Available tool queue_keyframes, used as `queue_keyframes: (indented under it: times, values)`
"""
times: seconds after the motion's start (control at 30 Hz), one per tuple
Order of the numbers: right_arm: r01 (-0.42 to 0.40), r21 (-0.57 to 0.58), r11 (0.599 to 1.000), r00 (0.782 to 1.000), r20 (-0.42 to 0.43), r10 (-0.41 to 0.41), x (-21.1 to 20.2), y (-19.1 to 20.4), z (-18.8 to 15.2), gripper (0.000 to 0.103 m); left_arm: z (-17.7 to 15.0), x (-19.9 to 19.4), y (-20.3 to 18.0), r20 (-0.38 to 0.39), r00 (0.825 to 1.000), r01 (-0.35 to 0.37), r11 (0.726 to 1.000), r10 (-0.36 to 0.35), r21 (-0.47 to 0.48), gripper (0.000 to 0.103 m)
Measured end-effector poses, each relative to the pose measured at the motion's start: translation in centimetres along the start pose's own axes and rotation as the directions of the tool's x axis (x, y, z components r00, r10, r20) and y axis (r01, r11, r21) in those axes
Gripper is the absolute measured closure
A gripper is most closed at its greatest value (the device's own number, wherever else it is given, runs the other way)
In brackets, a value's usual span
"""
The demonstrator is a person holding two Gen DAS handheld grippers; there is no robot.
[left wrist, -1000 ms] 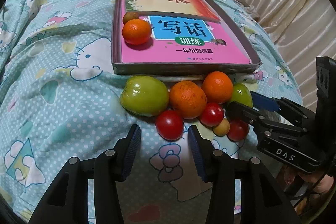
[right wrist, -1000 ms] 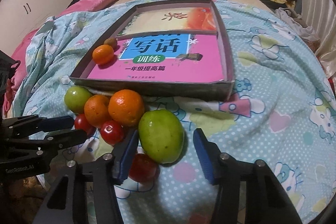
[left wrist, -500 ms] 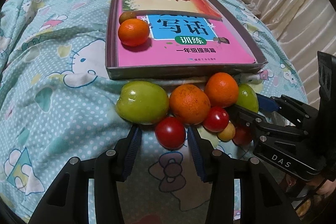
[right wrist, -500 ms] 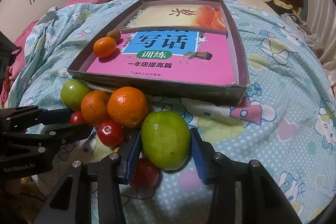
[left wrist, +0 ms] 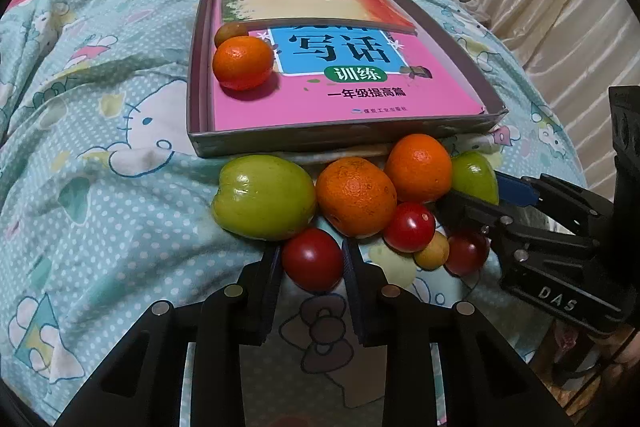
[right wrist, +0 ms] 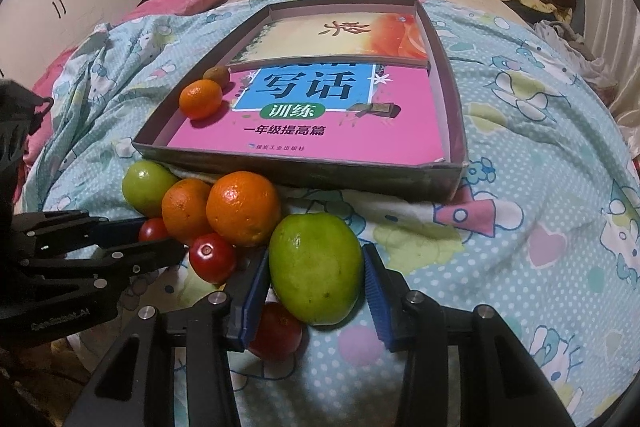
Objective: Organize fruits
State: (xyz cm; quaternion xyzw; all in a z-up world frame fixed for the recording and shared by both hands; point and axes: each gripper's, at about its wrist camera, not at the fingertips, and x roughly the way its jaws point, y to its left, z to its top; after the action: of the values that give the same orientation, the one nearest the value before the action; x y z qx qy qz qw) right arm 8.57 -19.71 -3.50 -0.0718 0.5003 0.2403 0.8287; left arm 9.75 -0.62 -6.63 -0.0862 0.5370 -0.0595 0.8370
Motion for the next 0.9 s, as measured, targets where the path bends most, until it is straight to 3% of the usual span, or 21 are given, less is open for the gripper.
queue_keyframes:
  times: [0.3,0.77,0.9]
  values:
    - [-0.029,0.058,0.998,0.998,0.049,0.026,-1.5,-1.1,0.1,0.058,-0.6,-1.9,0.1,0.034,0.998,0.048,0.999,-0.047,-0.016,0.073]
    - [-0.093,0.015,0.996,0.988,0.124,0.090,-3.2,-0.1,0.4,0.058,-0.3,-4.6,0.8,0.115,0.992,0.050,0.998,-0.046,-0.039,0.073]
    - [-0.105,-0.005,0.994,0.984,0.147,0.104,-3.7,0.3,0.6,0.058,-0.1,-5.7,1.0,0.160,0.987,0.022,0.999,-0.015,-0.044,0.073]
